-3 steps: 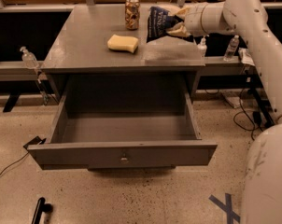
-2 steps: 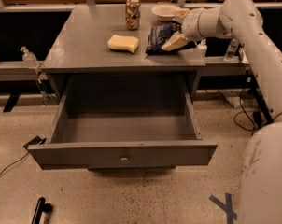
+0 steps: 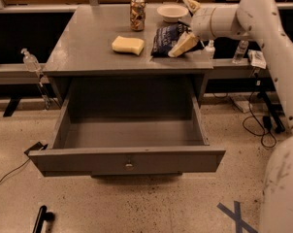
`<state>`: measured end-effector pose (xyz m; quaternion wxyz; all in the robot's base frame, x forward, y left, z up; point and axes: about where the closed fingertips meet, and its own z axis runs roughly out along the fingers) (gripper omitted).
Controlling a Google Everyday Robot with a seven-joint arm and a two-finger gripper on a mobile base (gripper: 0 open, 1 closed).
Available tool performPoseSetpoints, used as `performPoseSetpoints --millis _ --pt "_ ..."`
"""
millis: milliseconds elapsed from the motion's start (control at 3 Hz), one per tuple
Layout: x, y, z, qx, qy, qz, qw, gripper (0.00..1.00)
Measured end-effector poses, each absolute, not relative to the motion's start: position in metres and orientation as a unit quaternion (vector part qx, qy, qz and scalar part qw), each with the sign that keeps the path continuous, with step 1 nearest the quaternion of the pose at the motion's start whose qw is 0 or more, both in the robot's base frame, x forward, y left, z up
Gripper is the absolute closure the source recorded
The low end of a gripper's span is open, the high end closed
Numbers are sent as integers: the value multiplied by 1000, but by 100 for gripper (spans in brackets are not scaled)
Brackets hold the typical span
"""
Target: Pick blue chip bag from top drawer and place on counter
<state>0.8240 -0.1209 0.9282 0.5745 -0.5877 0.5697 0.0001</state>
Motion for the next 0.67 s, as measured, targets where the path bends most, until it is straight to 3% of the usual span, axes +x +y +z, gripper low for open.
performPoseSetpoints --millis 667 --pt "814 -109 937 -586 556 26 589 0"
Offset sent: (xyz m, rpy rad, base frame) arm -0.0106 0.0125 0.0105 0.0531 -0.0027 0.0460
